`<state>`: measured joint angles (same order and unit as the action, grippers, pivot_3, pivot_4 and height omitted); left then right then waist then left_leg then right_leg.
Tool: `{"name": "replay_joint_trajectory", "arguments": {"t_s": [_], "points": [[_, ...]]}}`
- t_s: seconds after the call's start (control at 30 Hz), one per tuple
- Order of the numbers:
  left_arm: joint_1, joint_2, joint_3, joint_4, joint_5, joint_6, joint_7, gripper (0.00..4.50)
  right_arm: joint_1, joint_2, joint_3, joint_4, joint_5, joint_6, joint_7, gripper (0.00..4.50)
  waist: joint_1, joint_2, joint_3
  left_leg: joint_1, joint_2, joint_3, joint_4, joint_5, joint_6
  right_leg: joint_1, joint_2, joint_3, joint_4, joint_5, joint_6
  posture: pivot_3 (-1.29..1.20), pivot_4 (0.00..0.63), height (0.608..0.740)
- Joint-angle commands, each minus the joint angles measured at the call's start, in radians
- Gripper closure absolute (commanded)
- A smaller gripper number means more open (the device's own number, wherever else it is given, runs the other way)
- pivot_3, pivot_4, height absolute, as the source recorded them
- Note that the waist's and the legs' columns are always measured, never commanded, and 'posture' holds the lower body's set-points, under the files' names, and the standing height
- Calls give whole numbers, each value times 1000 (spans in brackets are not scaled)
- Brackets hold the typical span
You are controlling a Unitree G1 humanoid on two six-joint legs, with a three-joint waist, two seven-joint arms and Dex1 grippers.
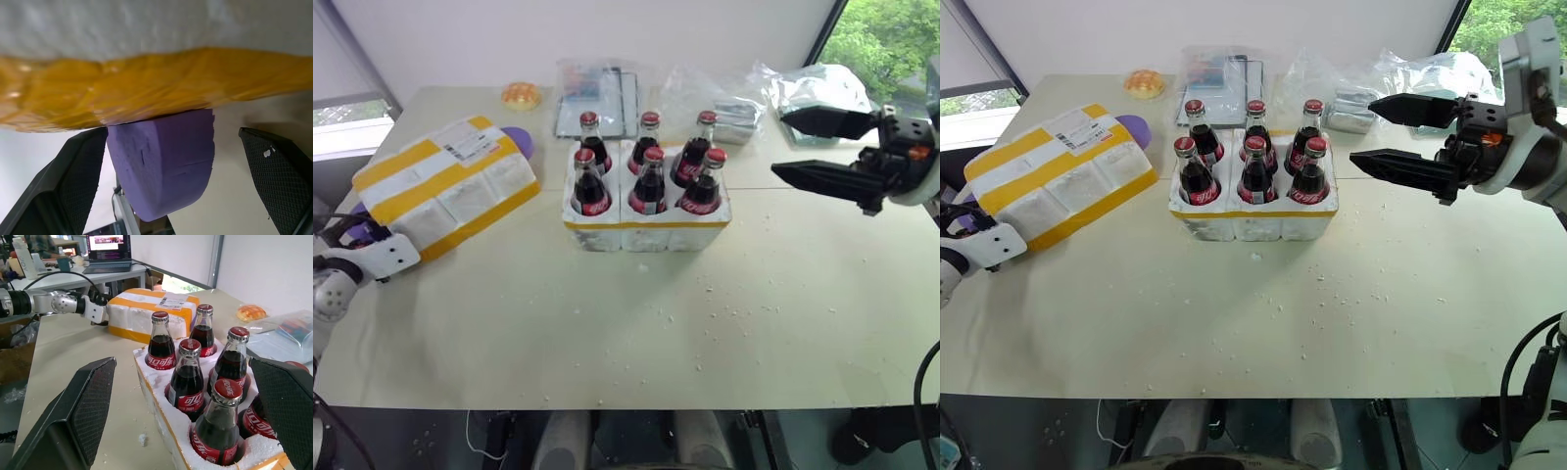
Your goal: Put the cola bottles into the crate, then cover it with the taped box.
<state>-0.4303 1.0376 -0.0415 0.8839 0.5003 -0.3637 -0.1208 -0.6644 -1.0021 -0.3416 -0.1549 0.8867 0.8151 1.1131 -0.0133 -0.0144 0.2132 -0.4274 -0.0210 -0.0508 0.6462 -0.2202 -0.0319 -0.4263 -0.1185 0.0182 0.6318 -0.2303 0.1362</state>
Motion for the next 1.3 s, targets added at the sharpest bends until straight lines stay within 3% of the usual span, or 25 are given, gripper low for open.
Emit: {"name": "replay_joint_trajectory", "arguments": {"t_s": [0.03,0.23,0.33,0.47,0.87,1.1,1.3], "points": [[-66,-13,-19,73,-2,-6,25,0,-7,-17,-37,-22,12,-11,-11,50,0,0,0,0,0,0,0,0,0,0,0,0,0,0,0,0,150,737],[-149,-32,-73,154,14,-29,36,0,12,-16,-41,-18,-4,-27,-27,50,2,-1,0,0,0,0,1,0,0,1,0,0,0,1,1,0,150,737],[-162,-31,-80,168,9,-41,36,860,28,-17,-43,-26,-9,-38,-33,0,1,-1,0,0,0,0,1,0,0,1,0,0,0,1,1,0,150,737],[-174,-30,-82,178,4,-25,36,2879,46,-19,-54,-36,-5,-42,-42,0,2,-1,-1,0,0,0,1,0,0,1,0,0,0,1,1,0,150,737],[-248,67,-25,90,-52,-19,-39,2879,64,-20,-53,-15,-29,-67,-52,0,0,-1,-1,1,0,0,1,0,0,1,0,0,1,1,1,0,150,737],[-482,115,-22,-13,-73,-36,-142,2879,105,-49,-76,16,-59,-86,-24,0,5,-3,-1,0,-1,0,1,0,0,2,0,0,0,1,1,0,150,737],[-699,22,-50,-139,-83,-37,-235,2879,135,-42,-91,21,-70,-99,-32,0,2,-3,-1,-1,-1,0,2,0,0,2,0,0,0,1,2,0,150,737]]}}
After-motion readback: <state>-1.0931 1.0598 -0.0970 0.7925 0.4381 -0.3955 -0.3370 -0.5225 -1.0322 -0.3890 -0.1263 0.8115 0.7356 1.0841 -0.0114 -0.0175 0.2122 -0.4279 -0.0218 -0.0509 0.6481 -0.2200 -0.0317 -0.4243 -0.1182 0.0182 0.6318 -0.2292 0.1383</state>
